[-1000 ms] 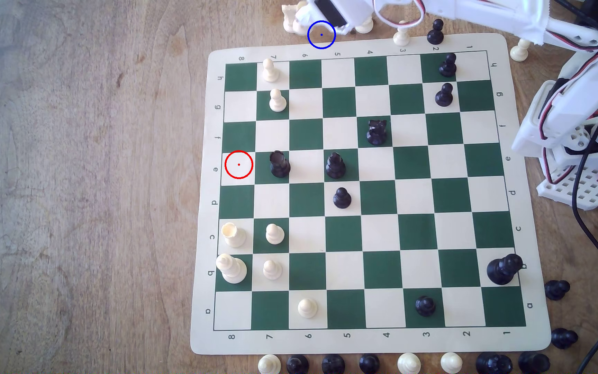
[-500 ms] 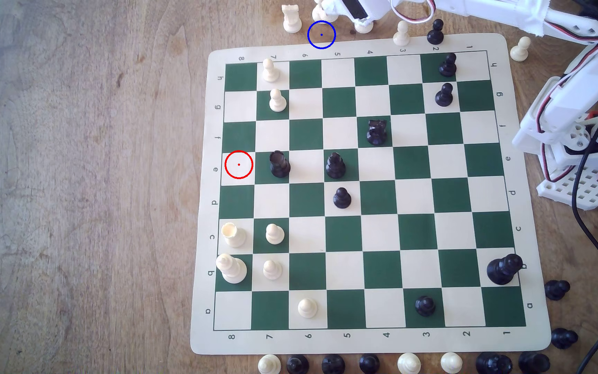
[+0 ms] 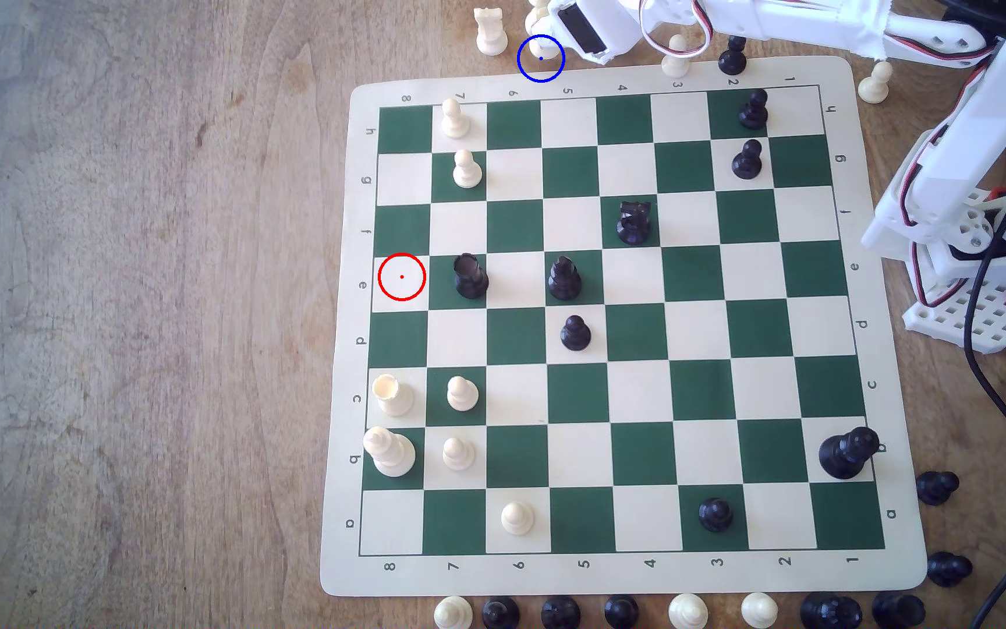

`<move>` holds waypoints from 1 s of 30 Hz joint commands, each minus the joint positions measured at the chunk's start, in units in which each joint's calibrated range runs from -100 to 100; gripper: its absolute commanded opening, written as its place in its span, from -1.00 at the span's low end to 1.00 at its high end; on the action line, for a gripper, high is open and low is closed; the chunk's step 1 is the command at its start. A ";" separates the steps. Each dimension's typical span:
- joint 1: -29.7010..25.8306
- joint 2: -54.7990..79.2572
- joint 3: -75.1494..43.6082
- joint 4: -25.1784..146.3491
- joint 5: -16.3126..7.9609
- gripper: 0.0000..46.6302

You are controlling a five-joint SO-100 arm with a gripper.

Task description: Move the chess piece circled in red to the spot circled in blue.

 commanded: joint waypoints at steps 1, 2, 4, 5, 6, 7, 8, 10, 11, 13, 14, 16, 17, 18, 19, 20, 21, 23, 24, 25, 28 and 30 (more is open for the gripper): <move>-1.05 -0.51 -2.12 -1.76 0.05 -0.99; -1.13 -0.25 -2.12 -2.01 0.05 -0.99; -1.13 0.77 -2.30 -2.42 0.10 -0.99; -1.13 1.02 -2.30 -2.58 0.20 -0.99; -1.05 1.27 -2.30 -2.75 0.20 -0.99; -0.98 1.70 -2.12 -3.16 0.29 -0.99; -0.98 1.87 -2.03 -3.32 0.29 -0.99; -0.98 2.21 -2.03 -3.65 0.29 -0.99; -0.98 2.38 -2.03 -3.73 0.29 -0.99; -0.98 3.14 -2.57 -3.89 0.29 -0.99; -0.98 3.40 -2.57 -4.14 0.29 -0.99; -0.98 3.99 -2.57 -4.47 0.34 -0.99; -0.98 4.16 -2.66 -4.71 0.34 -0.99; -0.98 4.33 -2.66 -4.80 0.34 -0.99; -0.98 4.59 -2.66 -4.96 0.39 -0.99; -0.98 4.75 -2.66 -5.12 0.39 -0.99; -0.98 5.01 -2.66 -5.20 0.44 -0.99; -0.82 5.09 -2.66 -5.45 0.49 -0.99; -0.66 5.18 -2.66 -5.61 0.49 -0.99; -0.58 5.18 -2.75 -5.70 0.59 -0.99; -0.43 5.18 -2.84 -5.70 0.63 -0.99; -0.27 5.35 -2.84 -5.70 0.83 -0.99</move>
